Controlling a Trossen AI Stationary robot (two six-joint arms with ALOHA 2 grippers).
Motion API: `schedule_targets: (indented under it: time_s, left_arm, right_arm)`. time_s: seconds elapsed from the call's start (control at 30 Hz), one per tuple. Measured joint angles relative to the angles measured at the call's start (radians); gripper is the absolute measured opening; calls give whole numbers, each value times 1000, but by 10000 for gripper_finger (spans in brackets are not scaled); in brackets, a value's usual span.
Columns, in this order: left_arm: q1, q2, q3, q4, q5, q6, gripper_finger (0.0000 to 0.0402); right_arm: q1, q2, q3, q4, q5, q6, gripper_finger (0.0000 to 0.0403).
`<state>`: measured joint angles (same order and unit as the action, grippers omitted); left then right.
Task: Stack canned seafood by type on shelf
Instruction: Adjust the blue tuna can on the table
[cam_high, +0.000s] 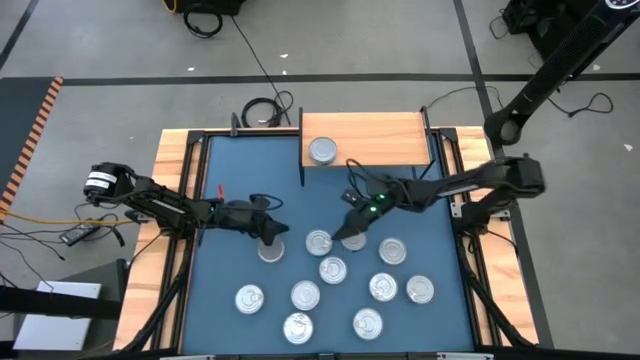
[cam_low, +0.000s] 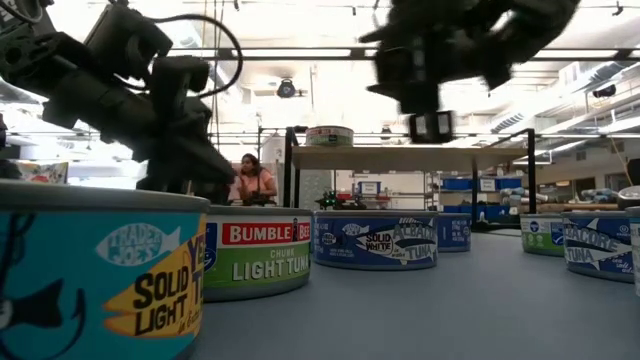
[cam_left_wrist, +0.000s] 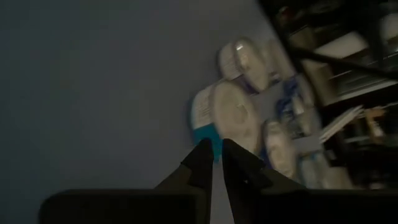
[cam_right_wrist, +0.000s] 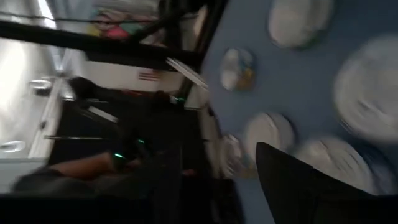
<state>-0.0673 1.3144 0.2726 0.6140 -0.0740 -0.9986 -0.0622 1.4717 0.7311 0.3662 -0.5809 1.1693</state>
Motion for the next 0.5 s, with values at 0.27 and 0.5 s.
schedule_targets:
  time_s: [0.27,0.5]
  left_arm:
    - [2,0,1,192,9,-42,42]
    - [26,0,82,200,41,-95,42]
  right_arm:
    - [140,-474,-181,-439,385,36,210]
    - [347,-636,-266,-611,673,225,210]
